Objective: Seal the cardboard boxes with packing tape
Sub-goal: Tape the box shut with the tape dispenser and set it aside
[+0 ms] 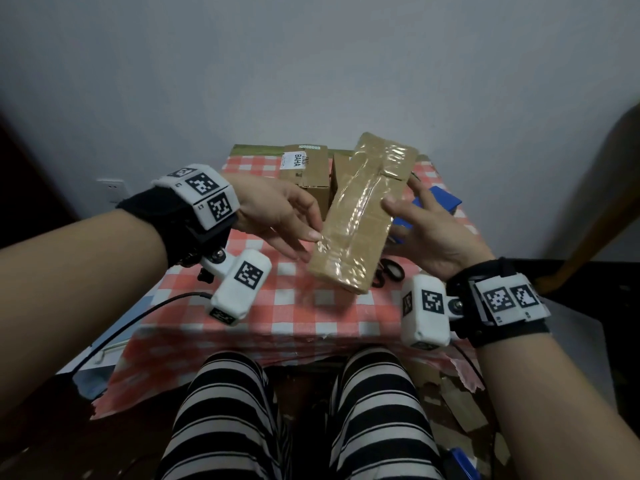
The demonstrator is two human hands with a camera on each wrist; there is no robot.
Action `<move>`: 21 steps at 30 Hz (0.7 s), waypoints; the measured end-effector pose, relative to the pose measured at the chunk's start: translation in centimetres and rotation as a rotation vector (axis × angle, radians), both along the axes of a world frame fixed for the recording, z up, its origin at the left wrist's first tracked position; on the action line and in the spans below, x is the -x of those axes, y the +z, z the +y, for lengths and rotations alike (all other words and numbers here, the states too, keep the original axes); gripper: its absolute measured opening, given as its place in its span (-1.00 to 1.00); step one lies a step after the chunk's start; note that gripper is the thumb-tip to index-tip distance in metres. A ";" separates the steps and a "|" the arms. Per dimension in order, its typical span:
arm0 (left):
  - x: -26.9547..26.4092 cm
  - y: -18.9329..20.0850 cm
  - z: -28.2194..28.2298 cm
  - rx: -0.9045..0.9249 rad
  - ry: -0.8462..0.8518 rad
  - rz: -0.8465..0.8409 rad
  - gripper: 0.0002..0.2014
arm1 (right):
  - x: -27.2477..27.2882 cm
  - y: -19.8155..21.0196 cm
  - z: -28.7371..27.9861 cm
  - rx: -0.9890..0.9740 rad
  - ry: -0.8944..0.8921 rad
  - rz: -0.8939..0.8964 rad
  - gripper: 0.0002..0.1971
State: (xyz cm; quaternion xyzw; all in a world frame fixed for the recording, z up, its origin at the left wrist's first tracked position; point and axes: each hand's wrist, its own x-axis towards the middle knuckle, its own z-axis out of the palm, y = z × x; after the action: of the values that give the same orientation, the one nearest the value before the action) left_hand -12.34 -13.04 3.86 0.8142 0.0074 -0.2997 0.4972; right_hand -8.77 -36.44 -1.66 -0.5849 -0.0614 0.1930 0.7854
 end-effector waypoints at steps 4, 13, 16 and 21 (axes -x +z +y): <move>0.0 -0.3 -0.7 -0.024 -0.021 0.019 -0.75 | 0.3 0.2 0.9 0.015 0.043 -0.086 -0.42; 0.1 -1.5 -1.4 -0.120 0.041 0.034 -0.88 | 1.1 -0.6 1.6 0.201 0.158 -0.156 -0.41; -0.2 -1.6 -1.4 -0.133 0.054 0.038 -0.87 | 0.9 -0.8 1.5 0.188 0.177 -0.161 -0.44; -0.7 -1.4 -1.6 -0.178 0.065 0.053 -0.89 | 0.6 -1.3 1.8 0.191 0.185 -0.169 -0.48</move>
State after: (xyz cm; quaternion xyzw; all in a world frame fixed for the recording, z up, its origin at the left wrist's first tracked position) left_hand -11.60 -14.64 2.50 0.8464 0.0735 -0.3028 0.4319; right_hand -9.33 -34.67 -2.97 -0.6629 -0.1624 0.2194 0.6972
